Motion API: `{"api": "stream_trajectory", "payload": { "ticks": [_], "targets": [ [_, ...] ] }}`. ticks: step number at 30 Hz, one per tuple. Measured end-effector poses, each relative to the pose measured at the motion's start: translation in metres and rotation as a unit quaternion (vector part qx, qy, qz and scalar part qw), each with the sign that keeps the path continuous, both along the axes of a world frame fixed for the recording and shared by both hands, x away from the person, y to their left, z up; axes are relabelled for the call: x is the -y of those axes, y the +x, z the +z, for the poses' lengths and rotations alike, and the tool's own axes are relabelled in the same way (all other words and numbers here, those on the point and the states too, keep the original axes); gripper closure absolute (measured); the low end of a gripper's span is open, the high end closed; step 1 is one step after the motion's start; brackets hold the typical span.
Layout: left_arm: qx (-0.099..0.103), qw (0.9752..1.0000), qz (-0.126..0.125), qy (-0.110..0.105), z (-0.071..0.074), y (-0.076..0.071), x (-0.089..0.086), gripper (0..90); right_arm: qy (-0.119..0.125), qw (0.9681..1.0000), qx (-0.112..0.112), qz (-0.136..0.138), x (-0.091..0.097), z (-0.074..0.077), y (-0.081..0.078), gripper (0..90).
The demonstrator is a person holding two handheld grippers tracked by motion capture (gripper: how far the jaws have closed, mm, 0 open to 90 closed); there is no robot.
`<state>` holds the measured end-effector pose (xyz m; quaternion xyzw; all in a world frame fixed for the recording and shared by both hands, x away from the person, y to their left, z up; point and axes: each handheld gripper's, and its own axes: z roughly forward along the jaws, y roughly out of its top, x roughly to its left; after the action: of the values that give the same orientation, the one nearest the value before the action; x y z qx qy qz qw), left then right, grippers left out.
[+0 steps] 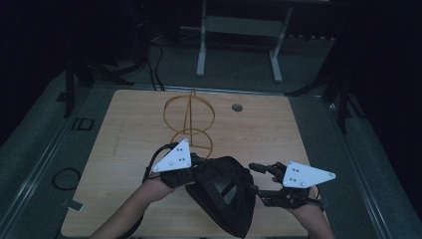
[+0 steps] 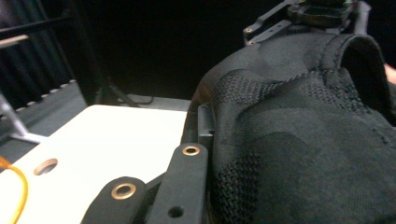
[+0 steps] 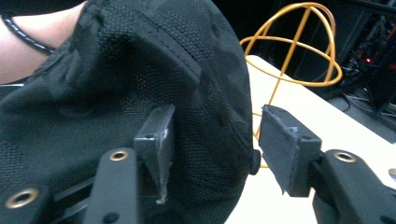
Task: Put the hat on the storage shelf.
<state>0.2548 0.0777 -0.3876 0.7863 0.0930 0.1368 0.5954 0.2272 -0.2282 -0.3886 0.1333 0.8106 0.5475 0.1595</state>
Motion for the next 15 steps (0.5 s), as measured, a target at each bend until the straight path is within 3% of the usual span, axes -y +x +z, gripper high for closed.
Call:
{"api": "stream_trajectory", "payload": {
  "ticks": [5,10,15],
  "targets": [
    [-0.003,1.0000,-0.007,-0.001,-0.0005,0.0005,0.0010,89.2,0.001,0.9999,0.007,0.015,-0.0019,-0.0007,-0.0017,61.3],
    [-0.003,1.0000,-0.004,-0.002,-0.0010,0.0010,0.0033,89.1,0.000,0.9996,0.010,0.027,-0.0040,-0.0003,-0.0042,86.7],
    [-0.009,0.9999,0.006,-0.003,-0.0020,0.0039,0.0003,88.9,0.009,0.9998,0.013,0.014,-0.0030,0.0026,-0.0068,89.6]
  ]
}}
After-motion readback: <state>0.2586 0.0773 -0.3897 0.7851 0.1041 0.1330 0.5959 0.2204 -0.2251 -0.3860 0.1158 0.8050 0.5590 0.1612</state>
